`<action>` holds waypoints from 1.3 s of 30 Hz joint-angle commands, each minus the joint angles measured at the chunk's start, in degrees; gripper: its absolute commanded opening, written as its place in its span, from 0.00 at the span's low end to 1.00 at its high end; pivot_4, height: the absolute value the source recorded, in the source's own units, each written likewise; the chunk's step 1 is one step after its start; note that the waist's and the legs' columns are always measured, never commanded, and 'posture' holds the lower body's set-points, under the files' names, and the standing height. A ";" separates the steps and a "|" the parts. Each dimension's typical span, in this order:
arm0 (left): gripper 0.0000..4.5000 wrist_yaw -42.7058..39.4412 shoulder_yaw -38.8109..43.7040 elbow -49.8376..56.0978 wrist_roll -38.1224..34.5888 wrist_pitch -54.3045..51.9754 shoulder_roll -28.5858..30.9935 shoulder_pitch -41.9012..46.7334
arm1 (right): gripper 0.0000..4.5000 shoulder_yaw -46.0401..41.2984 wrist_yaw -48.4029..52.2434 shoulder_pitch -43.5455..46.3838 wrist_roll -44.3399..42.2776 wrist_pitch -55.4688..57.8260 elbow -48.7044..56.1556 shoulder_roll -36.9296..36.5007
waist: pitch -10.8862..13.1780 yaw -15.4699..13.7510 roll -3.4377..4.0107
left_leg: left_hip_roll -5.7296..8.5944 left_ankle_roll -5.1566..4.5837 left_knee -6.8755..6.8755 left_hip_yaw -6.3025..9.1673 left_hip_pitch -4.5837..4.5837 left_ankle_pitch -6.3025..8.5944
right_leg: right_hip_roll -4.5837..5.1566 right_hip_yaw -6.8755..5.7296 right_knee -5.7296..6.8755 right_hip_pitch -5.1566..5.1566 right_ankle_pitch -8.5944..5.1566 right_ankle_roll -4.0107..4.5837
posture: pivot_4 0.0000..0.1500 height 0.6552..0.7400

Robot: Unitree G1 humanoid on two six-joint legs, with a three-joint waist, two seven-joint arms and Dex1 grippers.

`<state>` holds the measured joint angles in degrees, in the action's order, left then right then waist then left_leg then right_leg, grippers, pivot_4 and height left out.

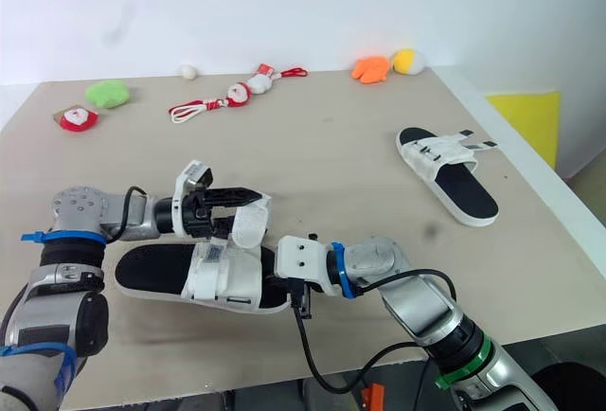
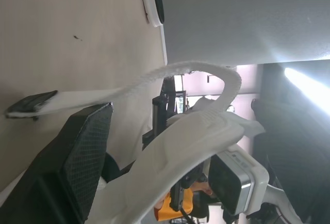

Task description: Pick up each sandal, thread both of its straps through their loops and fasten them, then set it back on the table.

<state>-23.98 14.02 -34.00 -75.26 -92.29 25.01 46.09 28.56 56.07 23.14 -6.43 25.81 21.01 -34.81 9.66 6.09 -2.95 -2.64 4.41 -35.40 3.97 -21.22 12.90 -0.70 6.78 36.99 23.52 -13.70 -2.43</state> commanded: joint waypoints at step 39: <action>0.99 5.20 15.30 -10.86 12.64 12.22 -13.86 9.29 | 0.00 1.34 -2.75 -2.41 4.22 5.45 -4.76 -1.18 | 0.01 -0.01 -0.02 | 0.10 0.17 0.00 0.10 -0.01 -0.08 | 0.06 -0.08 -0.03 -0.06 0.00 0.00 | 1.00 1.00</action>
<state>-17.84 28.26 -44.56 -62.90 -80.62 11.47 53.63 28.23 55.90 22.81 -6.44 26.36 21.27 -34.80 9.66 6.08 -2.96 -2.54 4.58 -35.40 4.07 -21.23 12.82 -0.65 6.70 36.97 23.46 -13.70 -2.43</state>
